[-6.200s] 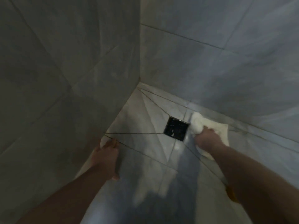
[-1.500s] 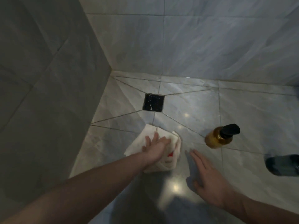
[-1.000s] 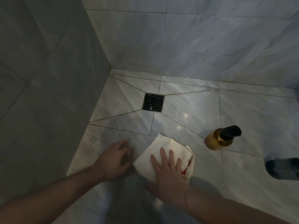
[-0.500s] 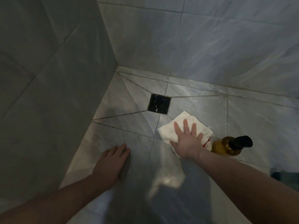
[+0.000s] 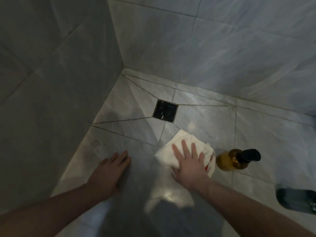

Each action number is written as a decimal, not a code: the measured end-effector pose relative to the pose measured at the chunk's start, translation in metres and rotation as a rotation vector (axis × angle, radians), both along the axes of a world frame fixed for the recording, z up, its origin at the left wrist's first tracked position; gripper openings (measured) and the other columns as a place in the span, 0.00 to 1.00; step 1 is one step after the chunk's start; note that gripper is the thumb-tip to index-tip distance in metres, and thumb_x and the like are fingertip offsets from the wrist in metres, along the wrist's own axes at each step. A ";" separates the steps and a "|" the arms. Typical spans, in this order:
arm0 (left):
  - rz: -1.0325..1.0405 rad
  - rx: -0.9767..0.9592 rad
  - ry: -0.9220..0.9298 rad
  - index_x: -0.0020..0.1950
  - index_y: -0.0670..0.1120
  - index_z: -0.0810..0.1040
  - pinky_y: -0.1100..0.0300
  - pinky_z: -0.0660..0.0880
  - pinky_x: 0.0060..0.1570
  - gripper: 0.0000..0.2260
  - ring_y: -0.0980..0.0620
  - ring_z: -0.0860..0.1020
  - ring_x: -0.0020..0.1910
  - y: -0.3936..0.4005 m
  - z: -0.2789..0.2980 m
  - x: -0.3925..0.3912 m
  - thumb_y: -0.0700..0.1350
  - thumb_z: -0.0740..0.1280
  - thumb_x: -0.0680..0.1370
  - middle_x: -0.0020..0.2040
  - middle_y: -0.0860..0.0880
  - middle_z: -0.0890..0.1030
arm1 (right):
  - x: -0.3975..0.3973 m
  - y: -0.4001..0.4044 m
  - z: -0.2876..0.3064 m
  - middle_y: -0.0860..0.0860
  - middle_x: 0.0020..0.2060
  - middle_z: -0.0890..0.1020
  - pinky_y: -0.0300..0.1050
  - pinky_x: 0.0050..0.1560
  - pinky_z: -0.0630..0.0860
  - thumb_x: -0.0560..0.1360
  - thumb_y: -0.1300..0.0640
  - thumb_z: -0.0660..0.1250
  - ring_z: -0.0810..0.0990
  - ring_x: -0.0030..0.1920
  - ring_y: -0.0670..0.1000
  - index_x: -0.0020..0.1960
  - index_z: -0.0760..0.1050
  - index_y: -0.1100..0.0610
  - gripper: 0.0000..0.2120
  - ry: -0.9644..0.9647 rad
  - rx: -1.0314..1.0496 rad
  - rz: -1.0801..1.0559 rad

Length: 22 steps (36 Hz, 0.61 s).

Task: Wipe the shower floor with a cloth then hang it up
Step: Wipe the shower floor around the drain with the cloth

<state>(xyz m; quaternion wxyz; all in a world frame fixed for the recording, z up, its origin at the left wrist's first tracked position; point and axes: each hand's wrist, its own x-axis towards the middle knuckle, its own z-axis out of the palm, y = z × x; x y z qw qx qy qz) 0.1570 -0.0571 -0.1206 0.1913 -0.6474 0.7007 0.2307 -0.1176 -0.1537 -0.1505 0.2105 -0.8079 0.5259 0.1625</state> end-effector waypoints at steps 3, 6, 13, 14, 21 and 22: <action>0.011 -0.053 0.052 0.79 0.51 0.52 0.51 0.63 0.71 0.54 0.42 0.56 0.77 0.001 -0.004 0.004 0.48 0.80 0.60 0.80 0.50 0.48 | -0.002 -0.034 0.004 0.50 0.79 0.35 0.69 0.74 0.41 0.79 0.38 0.53 0.36 0.78 0.64 0.79 0.37 0.42 0.35 0.004 0.019 -0.097; 0.014 -0.055 0.049 0.75 0.47 0.66 0.53 0.76 0.58 0.60 0.40 0.72 0.69 0.003 -0.010 0.010 0.51 0.83 0.43 0.76 0.47 0.64 | 0.001 -0.068 0.004 0.50 0.79 0.35 0.69 0.74 0.42 0.80 0.38 0.53 0.36 0.78 0.64 0.80 0.38 0.42 0.35 0.027 0.016 -0.156; 0.039 -0.043 0.147 0.79 0.51 0.48 0.54 0.67 0.68 0.54 0.43 0.49 0.78 -0.002 -0.001 0.004 0.43 0.79 0.62 0.77 0.54 0.39 | 0.003 -0.136 0.009 0.50 0.80 0.37 0.71 0.74 0.45 0.80 0.36 0.52 0.39 0.78 0.64 0.80 0.40 0.44 0.35 0.075 0.034 -0.339; 0.043 -0.024 0.143 0.79 0.52 0.45 0.55 0.66 0.70 0.53 0.44 0.45 0.79 -0.003 0.001 0.004 0.43 0.78 0.65 0.76 0.55 0.35 | 0.005 -0.139 0.010 0.50 0.79 0.37 0.71 0.74 0.44 0.80 0.36 0.51 0.38 0.78 0.65 0.80 0.39 0.44 0.35 0.080 0.038 -0.365; 0.039 -0.021 0.116 0.79 0.52 0.39 0.60 0.61 0.70 0.50 0.47 0.42 0.79 -0.005 0.007 0.000 0.43 0.73 0.71 0.78 0.54 0.34 | 0.005 -0.098 0.013 0.50 0.80 0.39 0.72 0.73 0.48 0.80 0.39 0.54 0.40 0.78 0.65 0.80 0.42 0.43 0.34 0.063 -0.024 -0.260; 0.043 -0.017 0.120 0.79 0.52 0.40 0.60 0.61 0.70 0.50 0.46 0.42 0.79 -0.005 0.008 0.000 0.43 0.73 0.71 0.78 0.54 0.35 | 0.002 -0.086 0.014 0.50 0.80 0.39 0.72 0.73 0.48 0.80 0.39 0.54 0.40 0.78 0.65 0.80 0.41 0.42 0.34 0.071 -0.013 -0.228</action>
